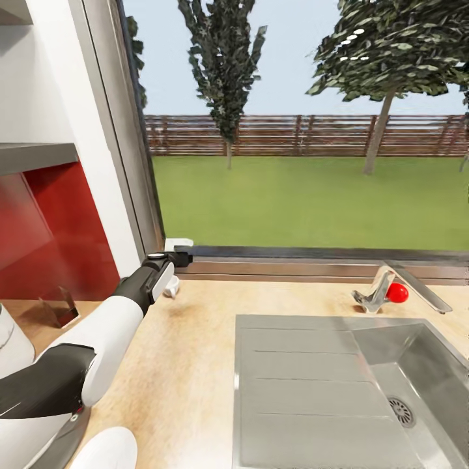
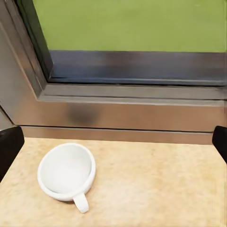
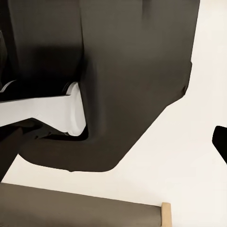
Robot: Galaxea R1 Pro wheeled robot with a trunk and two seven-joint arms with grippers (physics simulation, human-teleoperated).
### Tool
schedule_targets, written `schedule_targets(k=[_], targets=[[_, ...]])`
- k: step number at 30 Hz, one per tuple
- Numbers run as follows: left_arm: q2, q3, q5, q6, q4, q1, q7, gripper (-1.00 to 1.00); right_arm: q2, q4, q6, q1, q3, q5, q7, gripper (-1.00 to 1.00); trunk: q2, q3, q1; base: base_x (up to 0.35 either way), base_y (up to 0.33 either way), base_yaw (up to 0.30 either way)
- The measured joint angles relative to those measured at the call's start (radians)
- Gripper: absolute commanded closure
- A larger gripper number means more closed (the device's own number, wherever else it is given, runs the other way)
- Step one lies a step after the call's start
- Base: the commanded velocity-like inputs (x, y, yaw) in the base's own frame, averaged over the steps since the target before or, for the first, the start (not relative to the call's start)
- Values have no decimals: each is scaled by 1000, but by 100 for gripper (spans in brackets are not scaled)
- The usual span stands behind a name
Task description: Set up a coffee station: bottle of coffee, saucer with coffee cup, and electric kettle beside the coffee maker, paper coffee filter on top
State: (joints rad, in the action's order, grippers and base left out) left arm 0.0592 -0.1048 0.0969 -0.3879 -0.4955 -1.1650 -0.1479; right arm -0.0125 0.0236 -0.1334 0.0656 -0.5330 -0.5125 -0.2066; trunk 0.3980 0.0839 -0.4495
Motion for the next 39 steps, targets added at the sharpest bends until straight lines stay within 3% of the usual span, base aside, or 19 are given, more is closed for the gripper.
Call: schedule_targets(k=[39], targets=[[-1, 0, 4, 0, 1, 1, -2, -100, 1, 1, 5, 0, 0, 1, -1, -100, 0, 0, 0, 0, 24, -38]])
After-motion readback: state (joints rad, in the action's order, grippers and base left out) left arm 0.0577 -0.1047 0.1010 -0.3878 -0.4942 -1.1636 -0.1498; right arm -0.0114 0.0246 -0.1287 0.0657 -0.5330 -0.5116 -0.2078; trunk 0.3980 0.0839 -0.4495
